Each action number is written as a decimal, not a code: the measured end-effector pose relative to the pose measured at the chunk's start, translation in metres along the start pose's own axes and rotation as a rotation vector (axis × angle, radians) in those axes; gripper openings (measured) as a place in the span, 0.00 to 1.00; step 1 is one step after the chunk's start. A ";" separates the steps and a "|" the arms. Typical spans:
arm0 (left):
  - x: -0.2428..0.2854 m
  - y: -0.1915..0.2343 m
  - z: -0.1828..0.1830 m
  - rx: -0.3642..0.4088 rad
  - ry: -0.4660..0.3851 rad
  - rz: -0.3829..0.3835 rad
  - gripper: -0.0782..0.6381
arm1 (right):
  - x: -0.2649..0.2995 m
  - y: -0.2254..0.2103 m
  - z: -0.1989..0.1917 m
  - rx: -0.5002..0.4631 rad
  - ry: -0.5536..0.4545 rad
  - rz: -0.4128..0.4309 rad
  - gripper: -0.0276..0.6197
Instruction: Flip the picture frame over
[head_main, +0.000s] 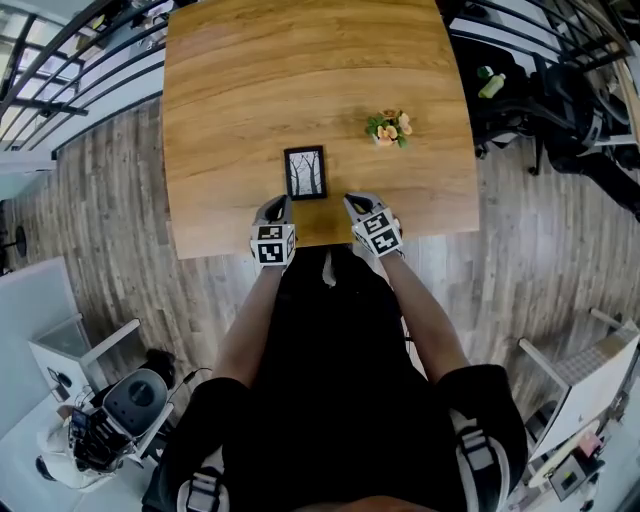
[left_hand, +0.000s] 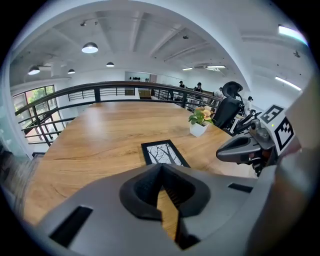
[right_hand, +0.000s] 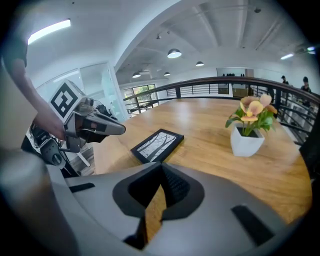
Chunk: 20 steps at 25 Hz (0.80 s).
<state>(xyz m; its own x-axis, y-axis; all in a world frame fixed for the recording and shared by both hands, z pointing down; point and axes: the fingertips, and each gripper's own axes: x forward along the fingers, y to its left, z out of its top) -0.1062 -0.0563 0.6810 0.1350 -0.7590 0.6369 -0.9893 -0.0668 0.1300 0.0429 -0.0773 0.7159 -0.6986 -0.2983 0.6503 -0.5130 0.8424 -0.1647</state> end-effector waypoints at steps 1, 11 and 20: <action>-0.005 0.000 -0.001 -0.001 -0.003 0.007 0.14 | -0.003 0.000 -0.001 -0.007 0.000 0.003 0.05; -0.049 0.023 -0.016 -0.044 -0.018 0.092 0.14 | -0.014 0.007 -0.007 -0.063 -0.007 0.034 0.05; -0.062 0.021 -0.027 -0.059 -0.028 0.114 0.14 | -0.015 0.024 -0.026 -0.044 -0.009 0.047 0.05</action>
<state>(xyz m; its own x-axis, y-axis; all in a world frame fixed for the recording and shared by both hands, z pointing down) -0.1338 0.0065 0.6646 0.0189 -0.7776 0.6285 -0.9930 0.0588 0.1027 0.0543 -0.0410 0.7218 -0.7259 -0.2621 0.6359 -0.4577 0.8742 -0.1622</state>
